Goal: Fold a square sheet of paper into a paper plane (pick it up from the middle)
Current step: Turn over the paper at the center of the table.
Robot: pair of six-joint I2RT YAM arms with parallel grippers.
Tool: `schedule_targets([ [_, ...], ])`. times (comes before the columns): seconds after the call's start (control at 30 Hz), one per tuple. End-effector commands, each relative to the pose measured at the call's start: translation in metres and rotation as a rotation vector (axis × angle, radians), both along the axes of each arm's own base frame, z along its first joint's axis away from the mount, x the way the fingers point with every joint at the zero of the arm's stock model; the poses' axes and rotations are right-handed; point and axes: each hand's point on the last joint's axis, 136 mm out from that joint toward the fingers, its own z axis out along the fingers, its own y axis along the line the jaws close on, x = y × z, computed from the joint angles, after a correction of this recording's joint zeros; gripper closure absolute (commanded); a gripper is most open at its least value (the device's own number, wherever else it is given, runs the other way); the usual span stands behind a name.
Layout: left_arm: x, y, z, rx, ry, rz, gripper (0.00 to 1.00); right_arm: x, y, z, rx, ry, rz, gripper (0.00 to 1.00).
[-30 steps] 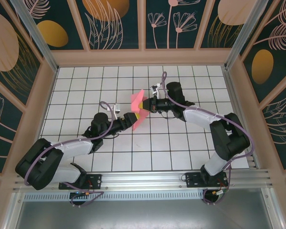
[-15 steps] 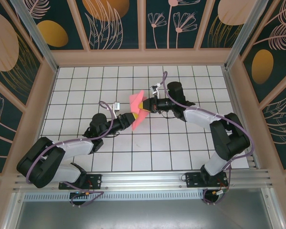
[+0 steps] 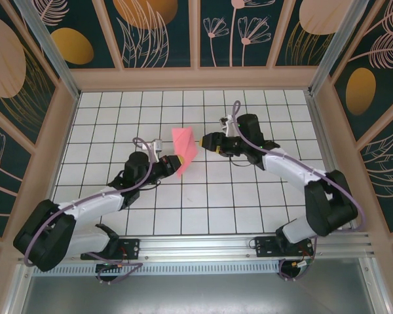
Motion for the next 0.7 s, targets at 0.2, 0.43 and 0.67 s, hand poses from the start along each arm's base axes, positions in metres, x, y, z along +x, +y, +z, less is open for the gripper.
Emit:
schedule_targets([
  [0.2,0.018,0.097,-0.040,0.780,0.122,0.313,0.92,-0.002,-0.063,-0.024,-0.251,-0.093,-0.243,0.18],
  [0.43,0.025,0.111,-0.051,1.200,0.186,0.401,0.92,-0.004,-0.078,-0.024,-0.295,-0.110,-0.295,0.17],
  [0.67,0.025,0.088,-0.085,1.411,0.237,0.344,0.88,-0.003,-0.086,-0.026,-0.307,-0.091,-0.324,0.17],
])
